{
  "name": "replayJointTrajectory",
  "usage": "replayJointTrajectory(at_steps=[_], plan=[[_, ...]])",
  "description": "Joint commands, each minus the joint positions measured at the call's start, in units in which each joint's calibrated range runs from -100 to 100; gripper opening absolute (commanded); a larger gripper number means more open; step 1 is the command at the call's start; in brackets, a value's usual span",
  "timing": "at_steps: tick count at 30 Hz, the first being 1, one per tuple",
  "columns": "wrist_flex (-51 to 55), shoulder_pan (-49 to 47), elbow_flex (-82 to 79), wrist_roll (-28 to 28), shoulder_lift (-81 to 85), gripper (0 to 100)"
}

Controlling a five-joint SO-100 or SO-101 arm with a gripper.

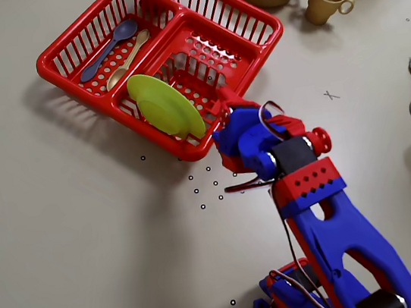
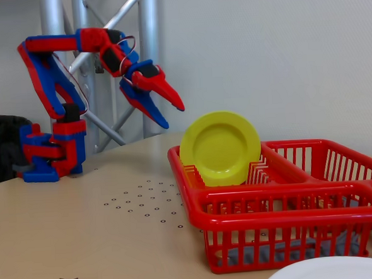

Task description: Grasp the plate, place it on the cross drawn on the table.

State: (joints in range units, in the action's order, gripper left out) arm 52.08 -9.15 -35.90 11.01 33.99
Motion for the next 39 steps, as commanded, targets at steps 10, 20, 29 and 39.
replayJointTrajectory(at_steps=[10, 20, 29, 39], plan=[[2.04, -4.35, 17.31, 9.13, -9.73, 27], [3.97, -7.58, 22.39, 13.72, -17.5, 28], [4.46, -6.93, 32.99, 14.8, -28.32, 28], [4.38, -6.57, 37.26, 14.41, -33.73, 22]])
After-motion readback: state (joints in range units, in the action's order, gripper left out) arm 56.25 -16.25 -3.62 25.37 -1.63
